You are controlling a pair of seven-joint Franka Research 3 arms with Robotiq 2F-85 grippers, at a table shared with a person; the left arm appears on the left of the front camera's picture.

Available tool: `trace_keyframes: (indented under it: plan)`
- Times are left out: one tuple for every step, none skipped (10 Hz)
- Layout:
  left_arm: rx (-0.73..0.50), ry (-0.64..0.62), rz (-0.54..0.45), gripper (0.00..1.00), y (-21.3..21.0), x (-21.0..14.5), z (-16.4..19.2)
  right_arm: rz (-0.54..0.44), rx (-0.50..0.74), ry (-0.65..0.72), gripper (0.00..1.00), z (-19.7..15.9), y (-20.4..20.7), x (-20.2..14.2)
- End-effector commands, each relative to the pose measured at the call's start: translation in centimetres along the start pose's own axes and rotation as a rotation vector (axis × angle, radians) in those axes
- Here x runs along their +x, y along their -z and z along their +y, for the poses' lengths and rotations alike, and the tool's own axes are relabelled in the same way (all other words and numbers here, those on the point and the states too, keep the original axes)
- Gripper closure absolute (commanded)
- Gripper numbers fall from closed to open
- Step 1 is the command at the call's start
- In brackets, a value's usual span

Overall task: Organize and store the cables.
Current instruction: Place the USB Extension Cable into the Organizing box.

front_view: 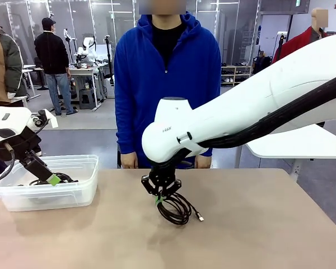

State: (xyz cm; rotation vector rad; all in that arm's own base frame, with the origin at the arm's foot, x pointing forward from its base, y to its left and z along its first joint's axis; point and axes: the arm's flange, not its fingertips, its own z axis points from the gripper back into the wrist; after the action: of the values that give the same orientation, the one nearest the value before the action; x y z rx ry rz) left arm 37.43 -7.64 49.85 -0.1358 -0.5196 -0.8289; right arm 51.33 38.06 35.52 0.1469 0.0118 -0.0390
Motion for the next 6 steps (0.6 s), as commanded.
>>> trace_keyframes:
  plan:
    - [0.000,0.000,-0.001,0.00,-0.05,-0.01,0.02,-0.015,0.001,0.036,1.00,0.25,0.95,0.99]
    - [0.000,0.000,-0.001,0.00,-0.05,-0.01,0.02,-0.005,-0.001,0.034,1.00,-0.01,1.00,0.87]
    - [0.000,0.000,-0.001,0.00,-0.05,-0.01,0.02,0.003,0.006,0.037,0.77,-0.26,0.95,0.95]
    - [0.000,0.000,-0.001,0.00,-0.05,-0.01,0.02,0.013,0.009,0.034,0.59,-0.33,0.96,0.88]
    - [0.000,0.000,-0.001,0.00,-0.05,-0.01,0.02,0.013,0.010,0.030,0.46,-0.23,0.98,0.71]
    - [0.000,0.000,-0.001,0.00,-0.05,-0.01,0.02,0.010,0.011,0.038,0.29,-0.23,0.84,0.53]
